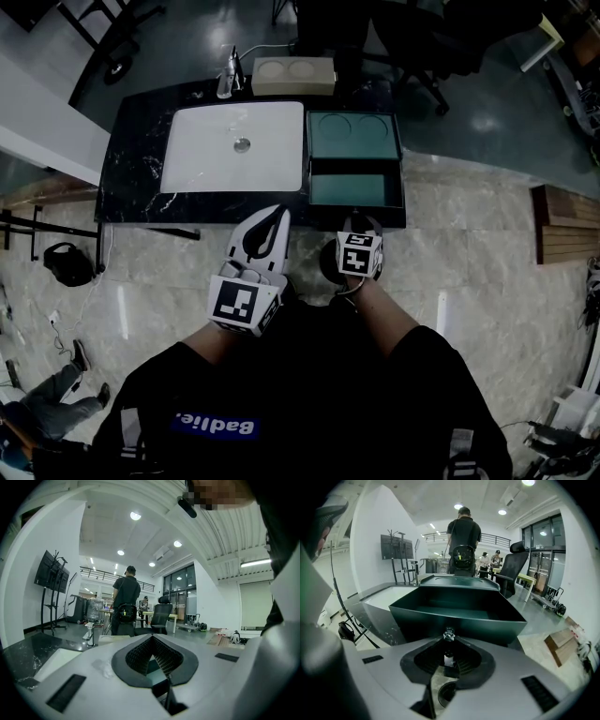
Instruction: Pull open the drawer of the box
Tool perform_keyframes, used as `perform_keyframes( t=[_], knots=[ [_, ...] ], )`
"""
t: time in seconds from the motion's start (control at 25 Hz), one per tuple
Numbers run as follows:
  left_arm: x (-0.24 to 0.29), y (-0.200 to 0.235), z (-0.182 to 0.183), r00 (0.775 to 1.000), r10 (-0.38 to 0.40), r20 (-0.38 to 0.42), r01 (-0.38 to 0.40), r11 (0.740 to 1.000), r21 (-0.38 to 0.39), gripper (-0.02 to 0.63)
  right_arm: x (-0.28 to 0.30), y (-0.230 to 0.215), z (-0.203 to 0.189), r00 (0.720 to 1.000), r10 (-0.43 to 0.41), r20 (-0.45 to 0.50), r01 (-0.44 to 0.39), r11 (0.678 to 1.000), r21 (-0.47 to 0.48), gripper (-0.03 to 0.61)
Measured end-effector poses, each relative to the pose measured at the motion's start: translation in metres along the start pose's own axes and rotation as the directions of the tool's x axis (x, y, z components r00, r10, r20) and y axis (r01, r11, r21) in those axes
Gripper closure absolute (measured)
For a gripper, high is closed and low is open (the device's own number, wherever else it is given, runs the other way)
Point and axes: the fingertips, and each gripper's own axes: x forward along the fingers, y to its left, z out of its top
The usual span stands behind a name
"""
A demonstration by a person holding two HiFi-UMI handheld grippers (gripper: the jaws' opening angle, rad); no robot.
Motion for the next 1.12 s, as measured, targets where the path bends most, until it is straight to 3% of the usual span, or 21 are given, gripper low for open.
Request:
perform_keyframes(
  t=[0.76, 1.12],
  knots=[
    [-0.005, -0.0033, -0.0011, 1.0, -0.008, -0.005, 0.008, 1.0, 0.011, 0.626, -0.0024, -0.0016, -0.0004, 1.0, -0.009, 0.013, 0.009, 1.0, 0.003, 0.514],
    [-0.0037, -0.0058, -0.0005, 1.0, -0.02, -0.004, 0.02, 1.0, 0.015, 0.626, -0.0101, 0.0057, -0.0031, 0.999, 0.01, 0.031, -0.009, 0.999, -0.039, 0.512]
  ],
)
